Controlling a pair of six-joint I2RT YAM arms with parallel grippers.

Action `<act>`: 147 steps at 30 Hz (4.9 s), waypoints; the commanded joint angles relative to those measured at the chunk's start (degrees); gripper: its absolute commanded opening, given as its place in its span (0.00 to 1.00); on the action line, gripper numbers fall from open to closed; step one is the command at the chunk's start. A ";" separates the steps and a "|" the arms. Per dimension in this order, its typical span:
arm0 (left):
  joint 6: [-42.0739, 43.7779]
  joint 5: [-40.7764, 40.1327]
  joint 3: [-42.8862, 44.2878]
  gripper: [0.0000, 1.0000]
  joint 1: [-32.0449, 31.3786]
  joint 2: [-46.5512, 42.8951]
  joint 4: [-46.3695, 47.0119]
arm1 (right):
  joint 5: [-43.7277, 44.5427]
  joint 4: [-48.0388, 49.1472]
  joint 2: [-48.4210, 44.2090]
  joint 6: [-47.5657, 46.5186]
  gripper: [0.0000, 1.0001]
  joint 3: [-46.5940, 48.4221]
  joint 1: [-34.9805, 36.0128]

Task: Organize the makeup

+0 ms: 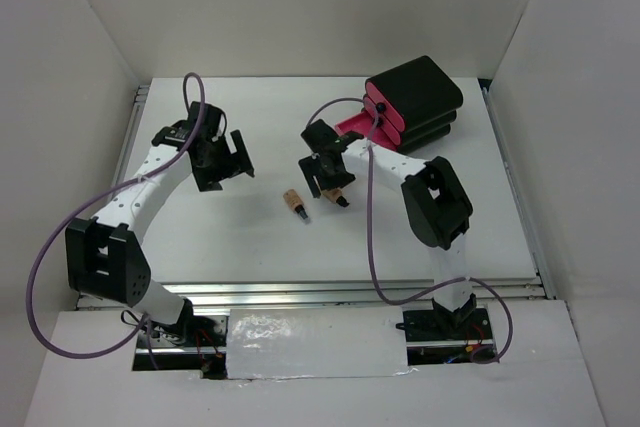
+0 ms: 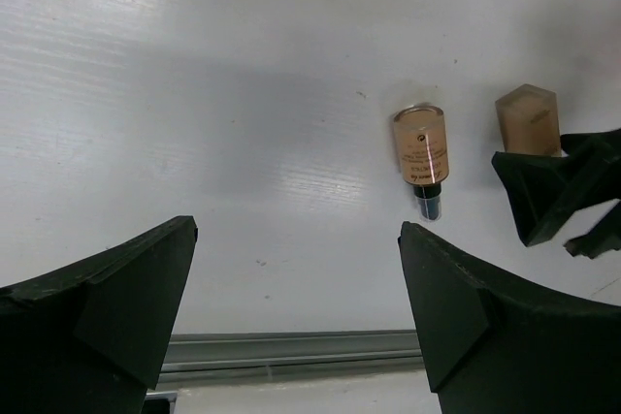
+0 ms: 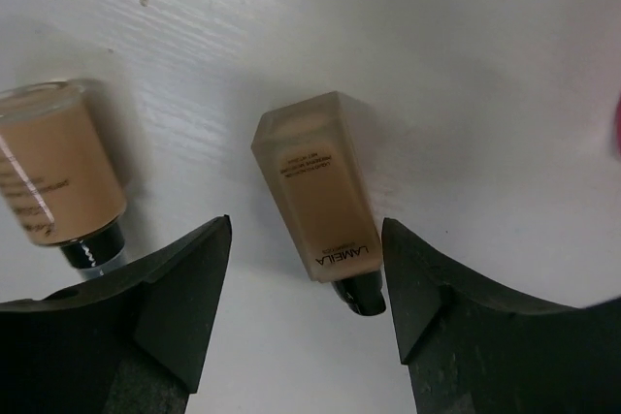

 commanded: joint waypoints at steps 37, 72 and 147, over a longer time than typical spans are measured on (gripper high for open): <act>6.17 6.30 -0.63 0.99 0.76 -4.63 4.91 | 24.11 9.22 5.72 -23.60 0.18 24.63 -10.51; 5.30 4.46 2.45 1.00 0.67 1.43 1.75 | 15.41 9.40 12.41 -15.16 0.68 22.70 -13.59; -0.33 -3.37 4.55 0.99 0.50 -0.06 -3.87 | 22.88 -1.14 6.95 -5.58 0.24 21.91 -14.29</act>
